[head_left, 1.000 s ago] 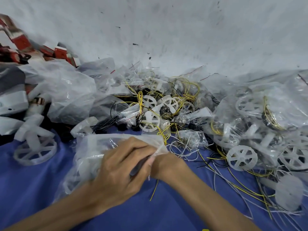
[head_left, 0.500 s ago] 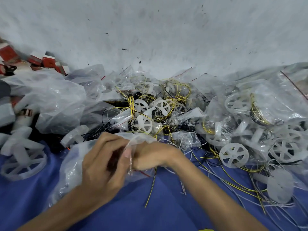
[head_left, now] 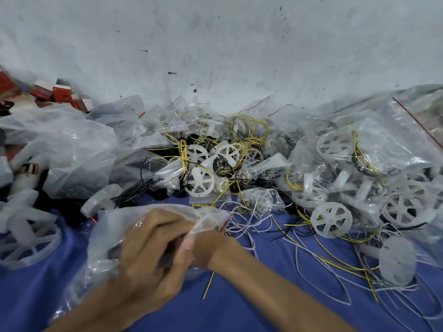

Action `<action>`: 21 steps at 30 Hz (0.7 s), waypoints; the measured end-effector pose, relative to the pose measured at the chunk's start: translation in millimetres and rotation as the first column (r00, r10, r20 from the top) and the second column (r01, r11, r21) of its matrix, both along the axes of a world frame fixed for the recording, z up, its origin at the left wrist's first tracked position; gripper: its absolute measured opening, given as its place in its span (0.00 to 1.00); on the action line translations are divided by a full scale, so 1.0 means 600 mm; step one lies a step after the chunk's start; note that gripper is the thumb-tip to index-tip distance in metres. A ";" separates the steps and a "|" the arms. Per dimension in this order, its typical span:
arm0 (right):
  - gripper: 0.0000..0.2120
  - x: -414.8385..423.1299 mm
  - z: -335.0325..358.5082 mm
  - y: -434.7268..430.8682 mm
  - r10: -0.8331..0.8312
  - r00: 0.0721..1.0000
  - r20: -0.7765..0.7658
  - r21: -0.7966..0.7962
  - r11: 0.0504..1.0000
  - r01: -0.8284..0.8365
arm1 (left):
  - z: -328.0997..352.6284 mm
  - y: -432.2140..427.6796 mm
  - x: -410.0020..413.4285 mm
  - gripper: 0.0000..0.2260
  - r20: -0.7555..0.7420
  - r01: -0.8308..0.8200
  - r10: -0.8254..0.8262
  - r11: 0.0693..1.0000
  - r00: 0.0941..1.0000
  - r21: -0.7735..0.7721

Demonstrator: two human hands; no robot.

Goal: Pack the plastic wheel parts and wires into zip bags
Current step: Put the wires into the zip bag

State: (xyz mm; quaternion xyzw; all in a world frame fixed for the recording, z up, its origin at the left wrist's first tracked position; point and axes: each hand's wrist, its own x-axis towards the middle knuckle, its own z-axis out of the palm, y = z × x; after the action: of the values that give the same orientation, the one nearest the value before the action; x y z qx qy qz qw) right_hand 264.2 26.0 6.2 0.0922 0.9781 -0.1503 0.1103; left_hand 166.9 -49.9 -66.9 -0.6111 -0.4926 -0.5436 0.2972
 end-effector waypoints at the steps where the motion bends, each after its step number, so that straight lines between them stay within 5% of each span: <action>1: 0.14 -0.005 -0.003 0.001 -0.023 1.000 -0.006 -0.013 1.000 0.023 | 0.002 0.001 -0.001 0.09 0.012 -0.008 0.008 1.000 1.000 0.003; 9: 0.04 -0.025 0.012 0.046 0.062 0.991 -0.115 0.145 0.988 -0.045 | 0.018 0.009 -0.020 0.10 0.165 -0.107 0.109 0.994 0.980 -0.019; 11: 0.13 -0.026 -0.001 0.059 0.048 0.993 -0.109 0.265 0.964 -0.018 | 0.014 0.013 -0.021 0.10 0.189 -0.103 0.104 0.995 0.976 -0.011; 16: 0.14 -0.003 -0.014 0.065 0.023 0.978 -0.209 -0.040 0.999 -0.032 | 0.003 0.017 -0.022 0.10 0.171 -0.090 0.088 0.996 0.981 0.004; 18: 0.16 0.025 -0.006 0.085 -0.133 0.897 -0.422 -0.227 0.973 0.038 | 0.003 0.020 -0.026 0.10 0.187 -0.097 0.096 0.995 0.978 -0.006; 21: 0.14 0.068 -0.015 0.133 -0.386 0.594 -0.706 -0.397 0.910 0.119 | 0.002 0.025 -0.031 0.10 0.238 -0.104 0.111 0.994 0.965 -0.043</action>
State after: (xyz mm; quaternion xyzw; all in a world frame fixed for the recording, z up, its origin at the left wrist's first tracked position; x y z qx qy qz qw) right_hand 305.2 105.9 -2.6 0.1401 0.8701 -0.3402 -0.3278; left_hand 148.4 -35.1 -65.4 -0.5177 -0.5655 -0.5892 0.2552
